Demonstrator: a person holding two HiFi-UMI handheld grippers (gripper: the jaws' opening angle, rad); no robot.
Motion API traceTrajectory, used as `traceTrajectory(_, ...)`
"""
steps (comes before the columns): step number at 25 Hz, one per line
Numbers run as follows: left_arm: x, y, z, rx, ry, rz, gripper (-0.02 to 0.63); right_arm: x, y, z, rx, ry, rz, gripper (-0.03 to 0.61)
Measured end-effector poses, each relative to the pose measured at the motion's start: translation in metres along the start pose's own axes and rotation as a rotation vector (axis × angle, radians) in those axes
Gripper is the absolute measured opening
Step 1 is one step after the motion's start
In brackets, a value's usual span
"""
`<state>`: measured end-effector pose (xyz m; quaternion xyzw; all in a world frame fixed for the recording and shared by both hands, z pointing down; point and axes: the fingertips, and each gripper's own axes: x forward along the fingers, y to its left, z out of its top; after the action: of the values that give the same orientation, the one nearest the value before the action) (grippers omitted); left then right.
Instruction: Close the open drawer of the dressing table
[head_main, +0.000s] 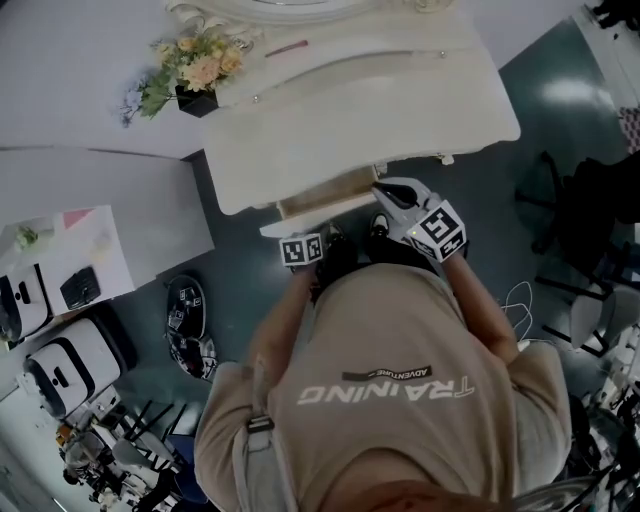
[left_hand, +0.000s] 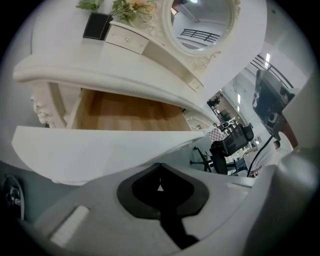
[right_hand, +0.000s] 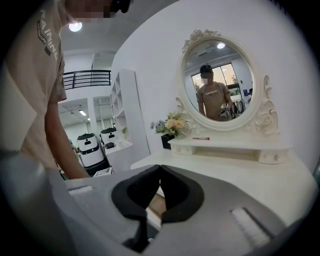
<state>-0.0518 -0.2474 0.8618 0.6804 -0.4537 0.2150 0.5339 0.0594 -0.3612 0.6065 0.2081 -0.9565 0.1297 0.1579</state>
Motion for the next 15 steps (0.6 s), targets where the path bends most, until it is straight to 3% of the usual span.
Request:
traceTrajectory(7, 0.010, 0.013, 0.042, 0.079, 0.005, -0.016, 0.008, -0.001, -0.015, 0.003, 0.029, 0.012, -0.072, 0.003)
traceTrajectory(15, 0.015, 0.035, 0.088, 0.073, -0.037, -0.003, 0.008, 0.010, -0.023, 0.007, 0.045, 0.027, -0.114, 0.003)
